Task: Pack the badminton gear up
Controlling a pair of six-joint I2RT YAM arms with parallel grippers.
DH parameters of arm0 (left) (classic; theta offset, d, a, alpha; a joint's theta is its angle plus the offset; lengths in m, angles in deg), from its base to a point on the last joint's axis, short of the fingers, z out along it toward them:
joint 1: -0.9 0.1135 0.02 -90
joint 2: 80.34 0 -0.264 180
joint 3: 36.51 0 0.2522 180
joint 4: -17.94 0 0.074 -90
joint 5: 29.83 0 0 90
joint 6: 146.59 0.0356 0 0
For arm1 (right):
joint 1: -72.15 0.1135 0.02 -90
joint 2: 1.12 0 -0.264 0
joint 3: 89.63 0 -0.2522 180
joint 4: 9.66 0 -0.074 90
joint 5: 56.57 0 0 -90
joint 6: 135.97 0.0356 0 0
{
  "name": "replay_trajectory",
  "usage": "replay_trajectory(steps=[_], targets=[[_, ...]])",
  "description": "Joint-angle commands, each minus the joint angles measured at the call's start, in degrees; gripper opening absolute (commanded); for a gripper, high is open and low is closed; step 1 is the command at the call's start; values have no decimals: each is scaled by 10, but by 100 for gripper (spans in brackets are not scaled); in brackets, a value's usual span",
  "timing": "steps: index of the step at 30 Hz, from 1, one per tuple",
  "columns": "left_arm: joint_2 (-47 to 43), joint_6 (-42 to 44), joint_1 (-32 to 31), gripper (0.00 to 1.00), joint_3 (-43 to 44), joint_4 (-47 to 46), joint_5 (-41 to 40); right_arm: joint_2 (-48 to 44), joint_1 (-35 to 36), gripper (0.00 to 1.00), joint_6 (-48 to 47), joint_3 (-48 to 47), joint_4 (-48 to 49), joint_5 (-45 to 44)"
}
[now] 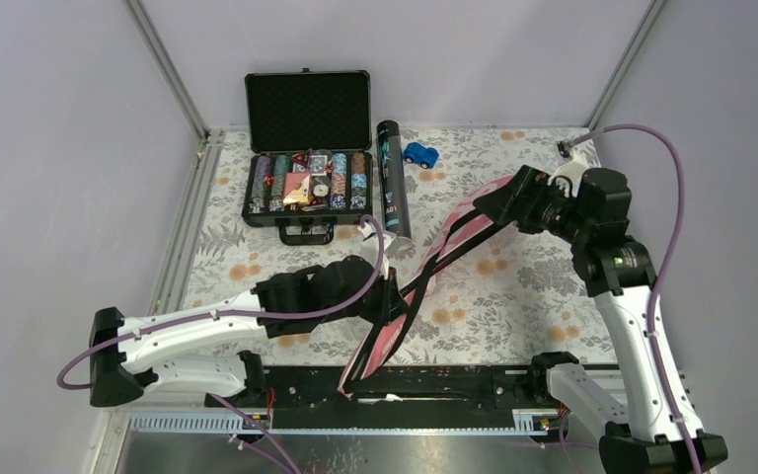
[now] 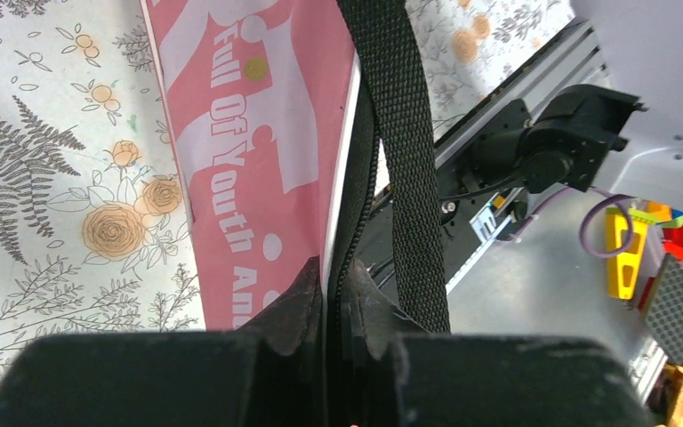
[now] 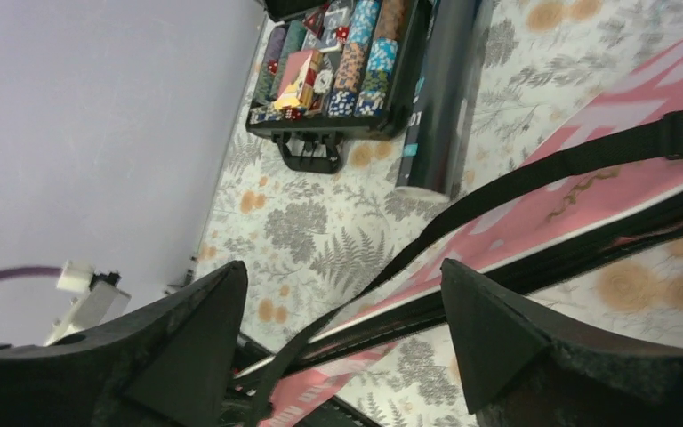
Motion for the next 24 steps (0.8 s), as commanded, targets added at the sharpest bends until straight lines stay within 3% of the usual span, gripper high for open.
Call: replay_trajectory(steps=[1, 6, 11, 13, 16, 19, 24], targets=[[-36, -30, 12, 0, 3, -83, 39, -14, 2, 82, -104, -57, -87, -30], [-50, -41, 16, 0, 7, -73, 61, -33, -4, 71, -219, -22, -96, -154], [-71, -37, 23, 0, 15, -48, 64, -123, -35, 58, -326, 135, 86, -147], [-74, -38, 26, 0, 16, -47, 74, -163, -36, 54, -370, 201, 172, -186], [-69, -40, 28, 0, 23, -49, 91, -175, -58, 45, -409, 252, 231, -198], [-61, -36, 28, 0, 31, -46, 109, -140, -102, 44, -424, 263, 233, -147], [-57, -28, 28, 0, 45, -23, 107, -96, -119, 45, -441, 281, 294, -166]])
